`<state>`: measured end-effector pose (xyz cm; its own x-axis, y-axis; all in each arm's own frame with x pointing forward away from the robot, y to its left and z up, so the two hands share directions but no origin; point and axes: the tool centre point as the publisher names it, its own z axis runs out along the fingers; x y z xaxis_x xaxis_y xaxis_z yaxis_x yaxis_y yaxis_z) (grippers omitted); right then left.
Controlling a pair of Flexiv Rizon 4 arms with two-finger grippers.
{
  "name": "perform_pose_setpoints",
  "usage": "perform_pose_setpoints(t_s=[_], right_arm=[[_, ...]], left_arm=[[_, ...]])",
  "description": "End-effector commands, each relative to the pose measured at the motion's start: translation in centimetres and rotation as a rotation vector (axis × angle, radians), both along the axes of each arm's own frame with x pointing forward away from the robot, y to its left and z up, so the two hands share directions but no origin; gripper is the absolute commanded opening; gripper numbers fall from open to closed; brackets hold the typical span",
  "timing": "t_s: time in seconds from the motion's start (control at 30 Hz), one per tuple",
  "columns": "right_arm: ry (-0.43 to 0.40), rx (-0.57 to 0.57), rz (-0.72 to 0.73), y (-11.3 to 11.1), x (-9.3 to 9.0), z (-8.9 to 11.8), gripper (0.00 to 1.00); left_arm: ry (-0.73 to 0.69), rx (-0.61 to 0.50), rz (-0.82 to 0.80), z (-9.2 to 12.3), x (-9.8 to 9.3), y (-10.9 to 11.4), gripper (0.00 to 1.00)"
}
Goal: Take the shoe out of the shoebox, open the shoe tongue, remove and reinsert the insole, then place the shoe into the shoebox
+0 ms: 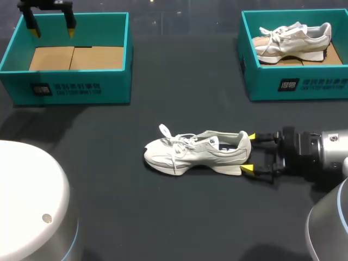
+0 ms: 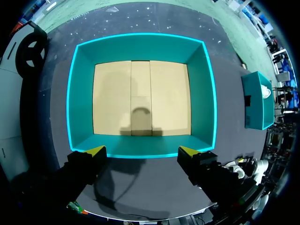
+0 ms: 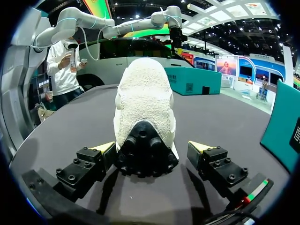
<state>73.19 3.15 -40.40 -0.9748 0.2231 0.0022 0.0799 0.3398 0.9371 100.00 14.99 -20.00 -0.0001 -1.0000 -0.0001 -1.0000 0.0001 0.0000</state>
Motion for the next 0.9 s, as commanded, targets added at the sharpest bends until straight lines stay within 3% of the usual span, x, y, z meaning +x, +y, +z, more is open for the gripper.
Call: perform_pose_setpoints(t_s=[0.03,0.27,0.63,0.9], right_arm=[[0.002,0.002,0.018,0.7,0.6,-0.3,1.0],[0.009,-0.002,0.037,1.1,0.4,-0.3,1.0],[0.015,-0.026,0.025,0.0,-0.4,0.6,1.0],[0.021,-0.034,0.047,1.2,-0.6,1.2,1.0]], left_arm=[[0.0,0.0,0.0,0.0,0.0,0.0,1.0],[0.0,0.0,0.0,0.0,0.0,0.0,1.0],[0.0,0.0,0.0,0.0,0.0,0.0,1.0],[0.0,0.0,0.0,0.0,0.0,0.0,1.0]])
